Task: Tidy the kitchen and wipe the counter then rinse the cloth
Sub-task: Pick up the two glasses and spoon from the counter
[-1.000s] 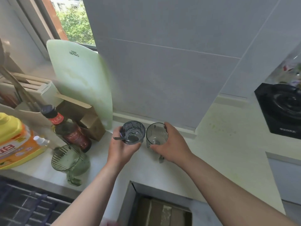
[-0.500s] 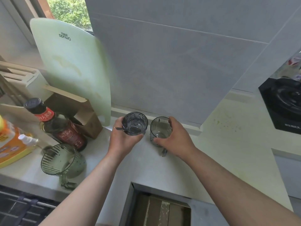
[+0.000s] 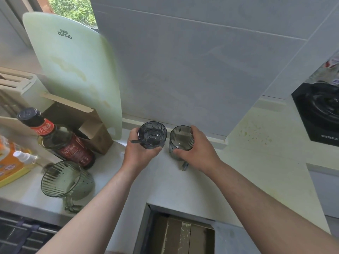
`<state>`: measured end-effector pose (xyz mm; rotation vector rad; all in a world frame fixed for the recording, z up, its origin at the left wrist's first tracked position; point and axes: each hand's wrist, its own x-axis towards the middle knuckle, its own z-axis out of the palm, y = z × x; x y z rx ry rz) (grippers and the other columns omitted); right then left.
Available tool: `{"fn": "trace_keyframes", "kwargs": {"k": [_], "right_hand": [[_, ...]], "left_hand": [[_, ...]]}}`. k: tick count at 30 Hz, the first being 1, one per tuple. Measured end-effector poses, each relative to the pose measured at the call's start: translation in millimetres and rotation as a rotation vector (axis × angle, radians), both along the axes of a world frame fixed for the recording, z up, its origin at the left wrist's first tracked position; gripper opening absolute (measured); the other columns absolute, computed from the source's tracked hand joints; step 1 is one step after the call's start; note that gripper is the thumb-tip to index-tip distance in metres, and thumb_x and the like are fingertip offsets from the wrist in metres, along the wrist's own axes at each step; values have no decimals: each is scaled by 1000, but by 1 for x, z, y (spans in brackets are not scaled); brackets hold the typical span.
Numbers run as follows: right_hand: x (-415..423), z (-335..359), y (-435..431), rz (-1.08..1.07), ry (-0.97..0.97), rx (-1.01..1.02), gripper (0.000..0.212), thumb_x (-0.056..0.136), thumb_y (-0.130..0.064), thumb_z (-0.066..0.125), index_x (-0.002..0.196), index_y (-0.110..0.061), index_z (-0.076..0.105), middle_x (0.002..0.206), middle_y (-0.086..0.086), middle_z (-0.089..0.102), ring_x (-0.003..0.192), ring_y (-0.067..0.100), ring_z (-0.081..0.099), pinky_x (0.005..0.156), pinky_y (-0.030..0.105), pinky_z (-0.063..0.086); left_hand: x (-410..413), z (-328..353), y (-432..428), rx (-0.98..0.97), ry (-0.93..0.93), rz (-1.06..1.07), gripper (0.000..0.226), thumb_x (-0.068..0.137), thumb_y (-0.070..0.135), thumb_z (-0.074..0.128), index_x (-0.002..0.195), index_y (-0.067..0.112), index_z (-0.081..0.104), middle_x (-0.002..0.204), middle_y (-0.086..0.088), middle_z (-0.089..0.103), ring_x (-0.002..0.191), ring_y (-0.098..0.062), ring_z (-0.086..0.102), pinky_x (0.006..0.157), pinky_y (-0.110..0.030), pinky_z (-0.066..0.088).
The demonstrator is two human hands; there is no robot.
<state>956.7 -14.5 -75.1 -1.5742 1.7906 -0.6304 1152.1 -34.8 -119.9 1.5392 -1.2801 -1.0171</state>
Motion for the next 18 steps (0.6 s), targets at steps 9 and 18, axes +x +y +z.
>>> {"fn": "trace_keyframes", "kwargs": {"k": [9, 18], "right_hand": [[-8, 28, 32, -81, -45, -61, 74, 89, -34, 69, 150, -20, 31, 149, -6, 36, 138, 8, 33, 114, 21, 26], [-53, 69, 145, -172, -159, -5, 50, 94, -31, 63, 140, -33, 45, 132, -26, 40, 131, 8, 45, 112, 35, 39]], "left_hand": [[12, 12, 31, 173, -43, -35, 119, 70, 18, 87, 156, 25, 5, 156, 5, 27, 134, -9, 36, 114, -36, 33], [1, 48, 150, 222, -228, -171, 68, 87, 26, 70, 147, 23, 38, 149, 0, 42, 130, -23, 48, 103, -37, 42]]}}
